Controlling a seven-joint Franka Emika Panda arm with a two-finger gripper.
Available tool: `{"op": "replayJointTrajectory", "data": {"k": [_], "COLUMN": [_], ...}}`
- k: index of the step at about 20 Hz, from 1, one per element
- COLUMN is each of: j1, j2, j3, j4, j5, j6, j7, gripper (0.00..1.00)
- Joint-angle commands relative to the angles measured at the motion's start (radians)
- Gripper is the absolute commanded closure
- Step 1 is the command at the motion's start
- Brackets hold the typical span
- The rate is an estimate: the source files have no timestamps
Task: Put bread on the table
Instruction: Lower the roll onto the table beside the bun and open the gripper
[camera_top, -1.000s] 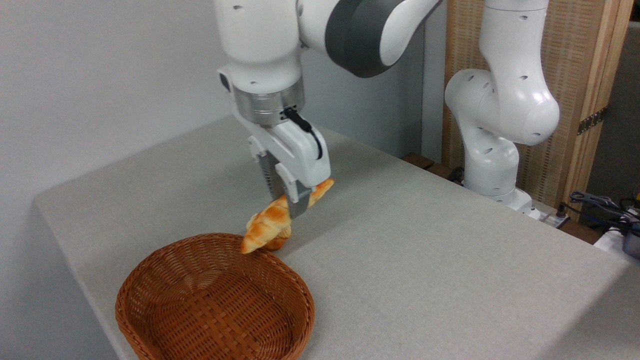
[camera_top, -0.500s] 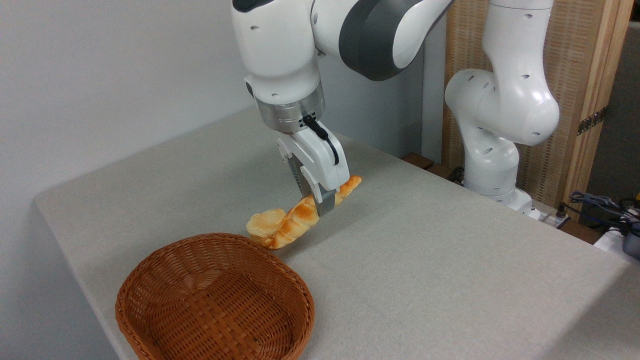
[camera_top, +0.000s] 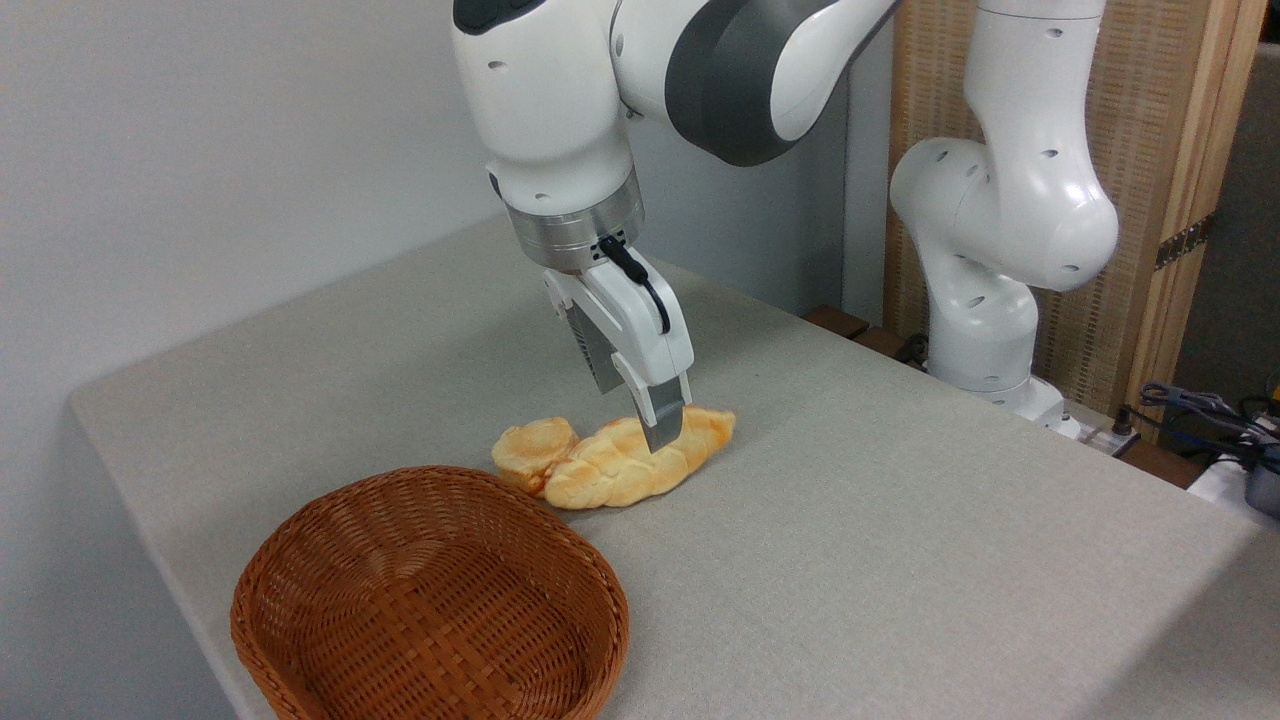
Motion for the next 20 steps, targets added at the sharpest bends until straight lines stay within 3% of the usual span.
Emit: {"op": "replayJointTrajectory", "data": {"k": [1,7,11,17,20], "j1": [-0.007,-0.005,-0.005,-0.007,-0.007], "j2": [-0.005,-0.013,-0.010,0.001,0.004], "j3": [-0.003,-0.026,-0.026,-0.046,-0.047], "j4": [0.007,0.075,0.112,0.122,0.122], "j5": [0.015,0.017,0.023,0.135,0.132], "j6": [0.045,0.133,0.182,0.182,0.182], "j7": [0.010,-0.007,-0.114,-0.306,-0.311], "gripper": [0.00,0.00,0.00,0.00,0.00]}}
